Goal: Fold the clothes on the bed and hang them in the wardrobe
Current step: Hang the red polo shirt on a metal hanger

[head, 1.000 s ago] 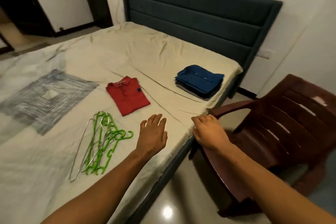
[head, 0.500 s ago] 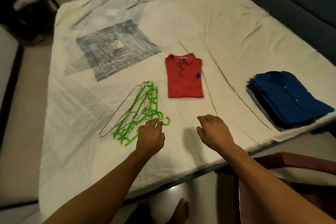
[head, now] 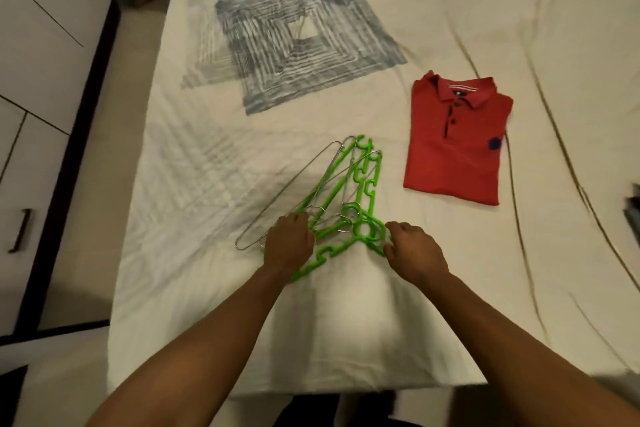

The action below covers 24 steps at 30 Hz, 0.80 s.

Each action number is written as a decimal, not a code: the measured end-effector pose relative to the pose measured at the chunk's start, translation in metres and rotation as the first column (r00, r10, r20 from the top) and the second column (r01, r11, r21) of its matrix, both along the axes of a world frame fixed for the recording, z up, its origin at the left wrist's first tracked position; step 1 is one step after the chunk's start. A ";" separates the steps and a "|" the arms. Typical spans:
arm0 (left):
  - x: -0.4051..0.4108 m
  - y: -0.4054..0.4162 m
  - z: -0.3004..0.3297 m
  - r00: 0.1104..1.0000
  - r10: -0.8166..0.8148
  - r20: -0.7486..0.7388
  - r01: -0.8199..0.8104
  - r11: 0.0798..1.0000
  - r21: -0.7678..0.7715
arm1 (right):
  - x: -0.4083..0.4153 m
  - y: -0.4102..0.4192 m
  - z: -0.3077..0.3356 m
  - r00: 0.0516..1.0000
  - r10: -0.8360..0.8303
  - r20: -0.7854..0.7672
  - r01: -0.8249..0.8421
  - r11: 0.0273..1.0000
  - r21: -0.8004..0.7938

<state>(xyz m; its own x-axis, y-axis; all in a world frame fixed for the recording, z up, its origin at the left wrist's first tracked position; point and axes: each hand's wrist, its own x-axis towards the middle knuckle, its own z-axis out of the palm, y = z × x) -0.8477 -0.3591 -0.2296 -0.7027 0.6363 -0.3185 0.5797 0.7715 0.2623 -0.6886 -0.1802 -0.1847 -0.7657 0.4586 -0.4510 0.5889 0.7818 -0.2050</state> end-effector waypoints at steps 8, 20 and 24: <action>-0.063 0.018 -0.063 0.991 0.132 0.013 -0.132 0.989 0.065 | -0.046 0.017 -0.069 0.975 -0.190 0.111 0.199 0.977 -0.078; -0.084 0.027 -0.097 0.986 0.143 0.084 -0.157 0.970 0.185 | -0.051 0.023 -0.119 0.981 -0.189 0.051 0.192 0.979 -0.064; -0.092 0.020 -0.098 0.980 0.189 0.058 -0.198 0.935 0.293 | -0.056 0.023 -0.120 0.986 -0.164 -0.024 0.162 0.984 -0.077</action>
<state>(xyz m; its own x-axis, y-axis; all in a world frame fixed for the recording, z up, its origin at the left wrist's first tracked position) -0.9396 -0.3391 -0.3276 -0.8150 0.5574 -0.1584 0.4158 0.7529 0.5100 -0.7442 -0.1572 -0.3046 -0.6972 0.5448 -0.4659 0.7000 0.6576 -0.2786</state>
